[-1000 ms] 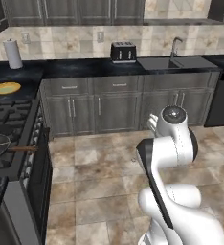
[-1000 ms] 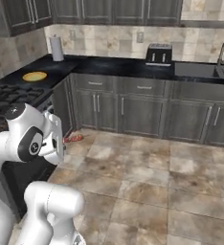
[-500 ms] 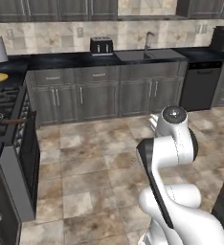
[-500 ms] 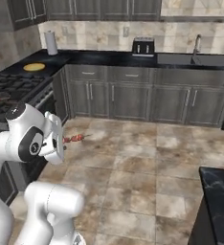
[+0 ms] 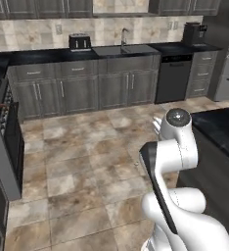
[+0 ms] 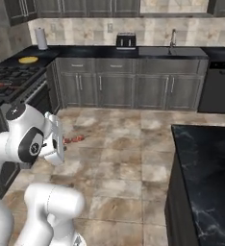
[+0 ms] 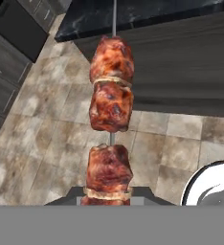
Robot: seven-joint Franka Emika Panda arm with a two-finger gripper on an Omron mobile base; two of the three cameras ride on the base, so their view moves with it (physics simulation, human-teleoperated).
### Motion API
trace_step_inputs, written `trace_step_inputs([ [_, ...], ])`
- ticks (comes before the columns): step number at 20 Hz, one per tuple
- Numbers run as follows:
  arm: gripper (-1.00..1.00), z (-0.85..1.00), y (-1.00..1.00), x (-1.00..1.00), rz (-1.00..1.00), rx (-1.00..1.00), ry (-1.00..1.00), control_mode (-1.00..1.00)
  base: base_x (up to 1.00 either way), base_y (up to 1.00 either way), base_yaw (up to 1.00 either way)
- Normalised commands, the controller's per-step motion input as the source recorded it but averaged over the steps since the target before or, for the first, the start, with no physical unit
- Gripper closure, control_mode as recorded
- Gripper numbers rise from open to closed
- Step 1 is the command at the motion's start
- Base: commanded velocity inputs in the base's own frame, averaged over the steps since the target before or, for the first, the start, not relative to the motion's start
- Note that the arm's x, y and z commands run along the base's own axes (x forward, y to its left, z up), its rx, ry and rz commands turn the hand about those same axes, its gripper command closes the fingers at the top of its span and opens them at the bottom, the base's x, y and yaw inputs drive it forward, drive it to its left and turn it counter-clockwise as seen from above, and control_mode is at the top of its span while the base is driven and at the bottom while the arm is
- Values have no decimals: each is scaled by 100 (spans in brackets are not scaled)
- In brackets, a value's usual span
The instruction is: Place the cold items (banana and garlic) from the fridge in one tupperware on the dining counter. Place the warm items (hot dog and kebab skewer) in the stove area in another tupperware.
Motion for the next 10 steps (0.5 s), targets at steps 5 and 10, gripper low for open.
trace_step_inputs([
  [5,100,0,0,0,0,0,0,100,-100,-44,-22],
  [10,100,0,0,0,0,0,0,100,-100,-53,-22],
])
